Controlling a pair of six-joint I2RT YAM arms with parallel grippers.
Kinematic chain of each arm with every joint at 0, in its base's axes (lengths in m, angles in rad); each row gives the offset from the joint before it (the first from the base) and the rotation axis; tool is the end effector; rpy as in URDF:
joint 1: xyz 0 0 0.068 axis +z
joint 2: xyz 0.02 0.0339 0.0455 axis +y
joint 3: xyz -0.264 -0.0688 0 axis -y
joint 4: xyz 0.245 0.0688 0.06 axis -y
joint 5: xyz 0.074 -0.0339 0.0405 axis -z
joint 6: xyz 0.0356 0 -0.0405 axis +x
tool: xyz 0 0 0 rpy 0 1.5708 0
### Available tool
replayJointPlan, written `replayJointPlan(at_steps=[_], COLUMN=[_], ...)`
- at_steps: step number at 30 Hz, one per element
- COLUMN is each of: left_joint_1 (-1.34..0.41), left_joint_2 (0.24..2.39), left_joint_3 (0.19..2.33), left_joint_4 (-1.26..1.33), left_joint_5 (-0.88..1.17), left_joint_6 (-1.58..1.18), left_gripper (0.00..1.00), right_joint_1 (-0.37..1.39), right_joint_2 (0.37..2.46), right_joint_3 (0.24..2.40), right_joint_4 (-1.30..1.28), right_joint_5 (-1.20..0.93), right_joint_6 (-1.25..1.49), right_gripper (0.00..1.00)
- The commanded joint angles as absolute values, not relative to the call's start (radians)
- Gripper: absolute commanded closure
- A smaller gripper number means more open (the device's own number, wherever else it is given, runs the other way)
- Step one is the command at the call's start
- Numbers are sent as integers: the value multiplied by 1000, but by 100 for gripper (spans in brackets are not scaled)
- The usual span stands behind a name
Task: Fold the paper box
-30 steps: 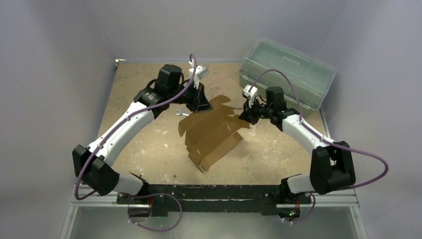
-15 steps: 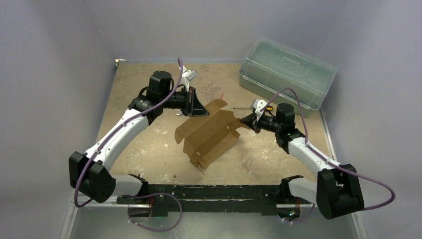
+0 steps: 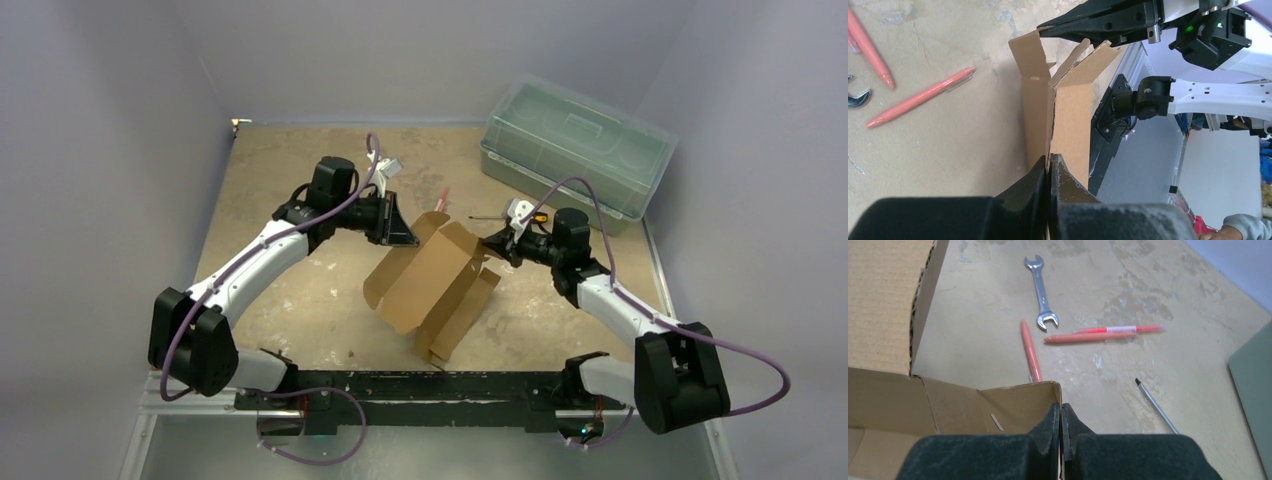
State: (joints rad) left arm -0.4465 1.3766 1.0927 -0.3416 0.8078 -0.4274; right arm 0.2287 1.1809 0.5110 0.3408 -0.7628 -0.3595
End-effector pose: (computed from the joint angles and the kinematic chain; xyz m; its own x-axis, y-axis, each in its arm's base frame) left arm 0.2604 -0.1532 0.3038 -0.8234 0.0766 -0.5623 0.5336 0.4418 -0.7211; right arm 0.2314 0.0791 0.2204 -0.0130 -0.2641 -0.9644 -0.8603 0.4945 -0.1239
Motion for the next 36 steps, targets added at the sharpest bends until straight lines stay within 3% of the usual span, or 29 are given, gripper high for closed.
replayJointPlan(at_steps=[1, 8, 14, 24, 36], left_joint_1=[-446, -444, -409, -408, -454], left_joint_2=[1386, 1403, 1454, 1559, 1558], left_joint_3=[1064, 1080, 1230, 1580, 1509], left_joint_4=[-266, -284, -459, -710, -689], left_joint_5=[806, 757, 663, 500, 449], left_joint_6=[-446, -419, -277, -114, -102], left_gripper=[100, 100, 100, 100, 100], right_joint_1=[228, 255, 310, 321, 320], right_joint_2=[1194, 1222, 1246, 1285, 1279], right_joint_3=[560, 629, 681, 647, 635], right_joint_4=[343, 269, 301, 431, 334], right_joint_5=[-706, -628, -489, -447, -458], right_joint_6=[-326, -288, -226, -20, -20], right_gripper=[100, 100, 100, 100, 100])
